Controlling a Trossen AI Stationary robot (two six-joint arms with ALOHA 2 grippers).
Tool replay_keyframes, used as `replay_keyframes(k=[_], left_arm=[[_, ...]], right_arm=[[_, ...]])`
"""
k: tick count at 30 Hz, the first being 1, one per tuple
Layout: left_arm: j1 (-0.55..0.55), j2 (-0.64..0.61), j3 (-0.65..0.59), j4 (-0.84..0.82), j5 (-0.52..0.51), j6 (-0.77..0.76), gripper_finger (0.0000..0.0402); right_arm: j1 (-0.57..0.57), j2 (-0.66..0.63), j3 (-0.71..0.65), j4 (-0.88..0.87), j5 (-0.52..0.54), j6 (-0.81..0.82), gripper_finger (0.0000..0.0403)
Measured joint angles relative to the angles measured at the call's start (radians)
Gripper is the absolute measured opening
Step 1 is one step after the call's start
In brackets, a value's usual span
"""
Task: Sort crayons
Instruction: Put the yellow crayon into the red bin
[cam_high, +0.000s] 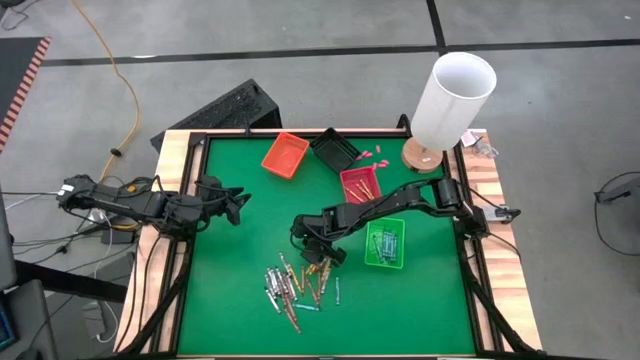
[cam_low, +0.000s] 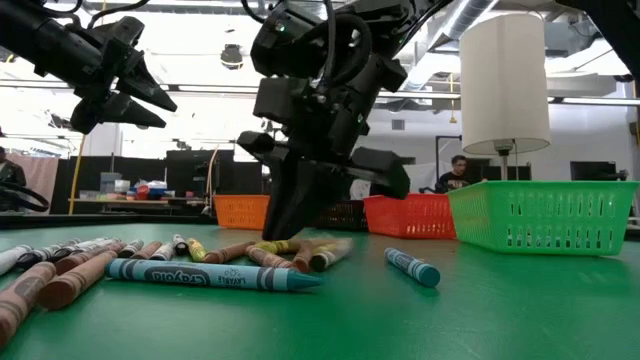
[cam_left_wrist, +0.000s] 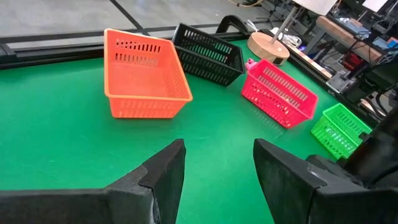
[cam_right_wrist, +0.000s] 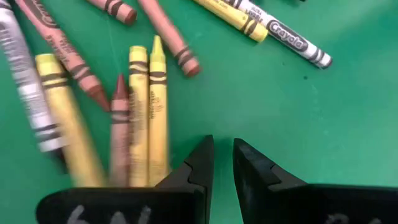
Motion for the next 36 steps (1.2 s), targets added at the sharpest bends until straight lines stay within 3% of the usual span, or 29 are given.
replay_keyframes(k=[8,19,36], left_arm=[[0.000,0.000,0.000,-0.001,0.000,0.000,0.0180],[0.000,0.000,0.000,-0.002,0.003,0.001,0.0180],[0.000,0.000,0.000,-0.003,0.004,-0.009,0.0180]], right_arm=[[-0.006,-0.006,0.003,0.005,0.000,0.061,0.0070],[0.019,-0.009,0.082,-0.163,-0.034,0.173,0.0070],[0.072,0.000,0.081,-0.175,-0.035,0.158,0.0070]])
